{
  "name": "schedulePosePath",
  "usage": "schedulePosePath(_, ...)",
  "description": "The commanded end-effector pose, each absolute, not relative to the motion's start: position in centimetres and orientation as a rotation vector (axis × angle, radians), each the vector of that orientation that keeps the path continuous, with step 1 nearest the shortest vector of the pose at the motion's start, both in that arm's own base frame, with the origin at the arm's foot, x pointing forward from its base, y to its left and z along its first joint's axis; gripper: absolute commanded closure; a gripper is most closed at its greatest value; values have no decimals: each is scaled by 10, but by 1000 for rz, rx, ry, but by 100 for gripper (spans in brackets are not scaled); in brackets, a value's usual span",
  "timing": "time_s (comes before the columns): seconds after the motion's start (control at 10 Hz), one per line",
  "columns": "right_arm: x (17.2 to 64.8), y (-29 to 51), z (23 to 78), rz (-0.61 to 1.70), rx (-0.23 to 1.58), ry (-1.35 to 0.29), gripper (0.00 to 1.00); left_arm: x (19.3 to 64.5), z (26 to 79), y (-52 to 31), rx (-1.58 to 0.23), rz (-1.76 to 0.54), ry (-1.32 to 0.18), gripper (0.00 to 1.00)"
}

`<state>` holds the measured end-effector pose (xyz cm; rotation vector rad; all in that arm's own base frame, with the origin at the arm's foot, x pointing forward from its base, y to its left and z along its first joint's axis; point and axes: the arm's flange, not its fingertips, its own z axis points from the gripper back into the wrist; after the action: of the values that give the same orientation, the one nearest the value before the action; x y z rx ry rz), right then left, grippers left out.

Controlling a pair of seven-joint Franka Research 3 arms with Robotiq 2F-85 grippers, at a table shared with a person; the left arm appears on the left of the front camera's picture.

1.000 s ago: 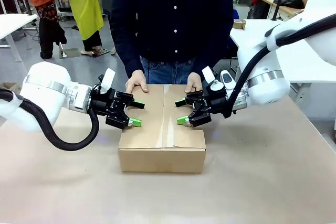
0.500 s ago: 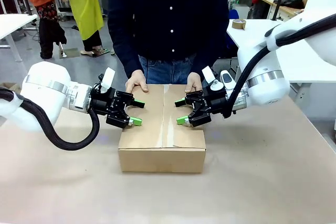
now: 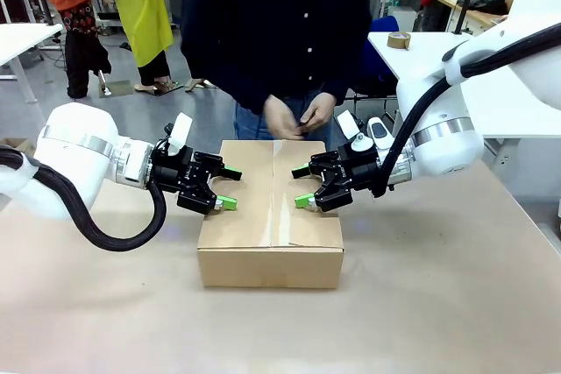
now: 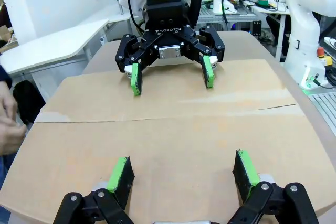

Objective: Pack the gift set into the box.
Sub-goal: Press and hold the closed box until the human finishes sealing it.

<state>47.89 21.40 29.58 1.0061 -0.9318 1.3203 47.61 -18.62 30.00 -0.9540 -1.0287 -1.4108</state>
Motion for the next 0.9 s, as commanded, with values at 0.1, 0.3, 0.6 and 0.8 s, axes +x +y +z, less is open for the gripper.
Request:
schedulePosePath(0.1, 479, 214, 294, 1327, 1004, -938, 0, 475, 299, -186, -961, -1430, -1018, 0)
schedulePosePath(0.3, 479, 214, 294, 1327, 1004, -938, 0, 475, 299, -186, -961, -1430, -1018, 0)
schedulePosePath(0.6, 479, 214, 294, 1327, 1004, -938, 0, 475, 299, -186, -961, -1430, -1018, 0)
schedulePosePath(0.8, 479, 214, 294, 1327, 1004, -938, 0, 475, 299, -186, -961, -1430, -1018, 0)
